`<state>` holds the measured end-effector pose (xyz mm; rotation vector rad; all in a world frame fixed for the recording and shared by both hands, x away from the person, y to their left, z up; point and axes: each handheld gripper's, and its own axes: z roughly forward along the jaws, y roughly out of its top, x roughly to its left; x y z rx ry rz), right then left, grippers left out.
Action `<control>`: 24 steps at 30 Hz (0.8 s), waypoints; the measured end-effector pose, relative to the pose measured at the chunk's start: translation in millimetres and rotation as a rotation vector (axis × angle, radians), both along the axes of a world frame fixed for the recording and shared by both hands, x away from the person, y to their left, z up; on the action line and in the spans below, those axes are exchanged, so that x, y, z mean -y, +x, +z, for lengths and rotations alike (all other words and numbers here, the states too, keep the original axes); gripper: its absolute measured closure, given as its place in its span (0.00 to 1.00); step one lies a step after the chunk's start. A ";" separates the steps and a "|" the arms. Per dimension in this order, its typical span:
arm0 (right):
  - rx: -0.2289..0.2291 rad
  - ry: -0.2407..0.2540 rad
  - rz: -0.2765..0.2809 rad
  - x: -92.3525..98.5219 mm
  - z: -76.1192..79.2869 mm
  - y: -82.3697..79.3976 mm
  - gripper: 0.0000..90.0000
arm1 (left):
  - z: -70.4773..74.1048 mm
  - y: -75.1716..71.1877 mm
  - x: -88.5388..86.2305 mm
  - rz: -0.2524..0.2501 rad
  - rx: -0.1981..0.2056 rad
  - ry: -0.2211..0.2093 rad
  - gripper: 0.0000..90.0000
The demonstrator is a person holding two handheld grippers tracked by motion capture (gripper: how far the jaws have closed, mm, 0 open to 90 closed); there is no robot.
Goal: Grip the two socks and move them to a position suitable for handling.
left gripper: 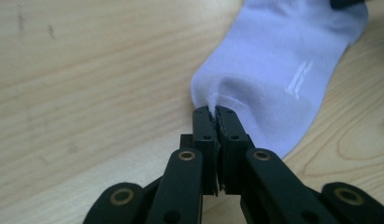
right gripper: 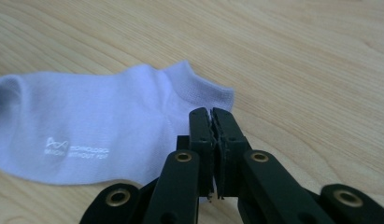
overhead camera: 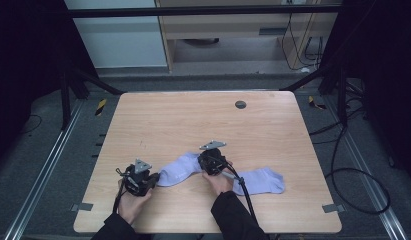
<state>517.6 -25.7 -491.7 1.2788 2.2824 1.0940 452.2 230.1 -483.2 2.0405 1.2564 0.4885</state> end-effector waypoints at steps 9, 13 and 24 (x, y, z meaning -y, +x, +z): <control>0.006 0.074 0.040 -1.2 8.7 -26.9 0.97 | 6.2 7.2 -21.3 0.067 0.025 0.040 0.97; -0.008 0.077 0.051 -7.8 3.2 -36.2 0.97 | 3.7 9.3 -24.4 0.078 0.012 0.069 0.96; -0.031 0.083 0.037 -8.4 -2.3 -41.9 0.81 | 4.3 9.6 -30.9 0.119 0.049 0.068 0.78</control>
